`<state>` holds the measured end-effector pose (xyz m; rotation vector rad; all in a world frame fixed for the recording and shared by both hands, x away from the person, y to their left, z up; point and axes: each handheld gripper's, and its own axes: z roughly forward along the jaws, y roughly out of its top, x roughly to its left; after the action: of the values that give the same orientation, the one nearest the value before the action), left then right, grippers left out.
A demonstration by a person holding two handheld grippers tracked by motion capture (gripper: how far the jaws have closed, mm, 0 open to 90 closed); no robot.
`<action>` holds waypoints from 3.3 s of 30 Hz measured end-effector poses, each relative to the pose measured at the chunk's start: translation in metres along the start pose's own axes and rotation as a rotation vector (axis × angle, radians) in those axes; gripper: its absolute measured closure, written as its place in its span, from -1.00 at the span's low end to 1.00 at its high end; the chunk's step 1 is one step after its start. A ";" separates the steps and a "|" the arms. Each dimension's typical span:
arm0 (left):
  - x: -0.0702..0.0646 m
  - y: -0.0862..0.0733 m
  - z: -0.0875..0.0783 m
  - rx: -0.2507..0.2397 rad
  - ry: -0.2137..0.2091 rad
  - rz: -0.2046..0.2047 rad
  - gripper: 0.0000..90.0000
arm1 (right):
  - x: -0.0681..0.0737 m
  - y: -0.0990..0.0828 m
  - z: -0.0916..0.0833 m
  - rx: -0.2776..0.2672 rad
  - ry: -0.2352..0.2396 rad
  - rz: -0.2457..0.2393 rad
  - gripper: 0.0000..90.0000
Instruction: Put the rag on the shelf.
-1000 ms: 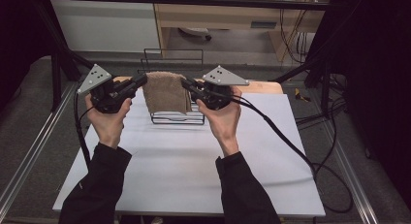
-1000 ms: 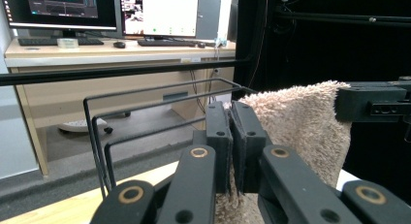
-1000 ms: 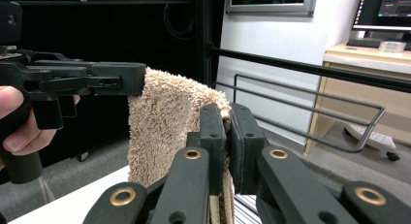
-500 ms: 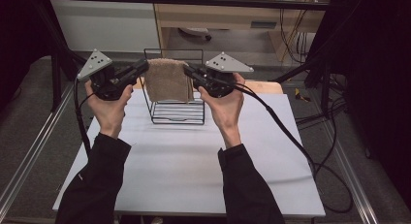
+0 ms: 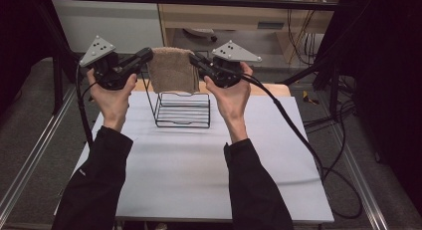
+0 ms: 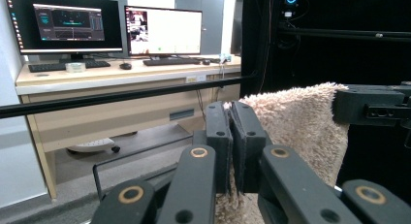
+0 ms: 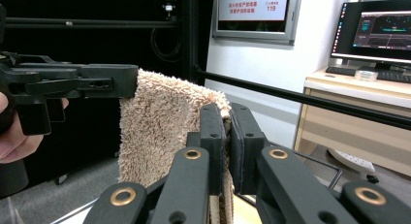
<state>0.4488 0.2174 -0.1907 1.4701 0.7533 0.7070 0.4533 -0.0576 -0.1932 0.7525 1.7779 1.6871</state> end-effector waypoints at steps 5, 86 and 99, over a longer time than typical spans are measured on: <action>0.002 0.006 0.005 -0.007 0.001 -0.001 0.92 | -0.003 0.006 0.002 -0.009 -0.005 0.000 0.90; 0.026 -0.031 0.041 0.088 -0.028 0.063 0.92 | -0.035 -0.025 0.039 0.114 -0.029 -0.054 0.90; 0.020 -0.040 0.029 0.115 -0.062 0.065 0.91 | -0.025 -0.028 0.031 0.163 -0.024 -0.067 0.89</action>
<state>0.4827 0.2164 -0.2317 1.6200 0.7116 0.6732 0.4930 -0.0560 -0.2219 0.7706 1.9193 1.4969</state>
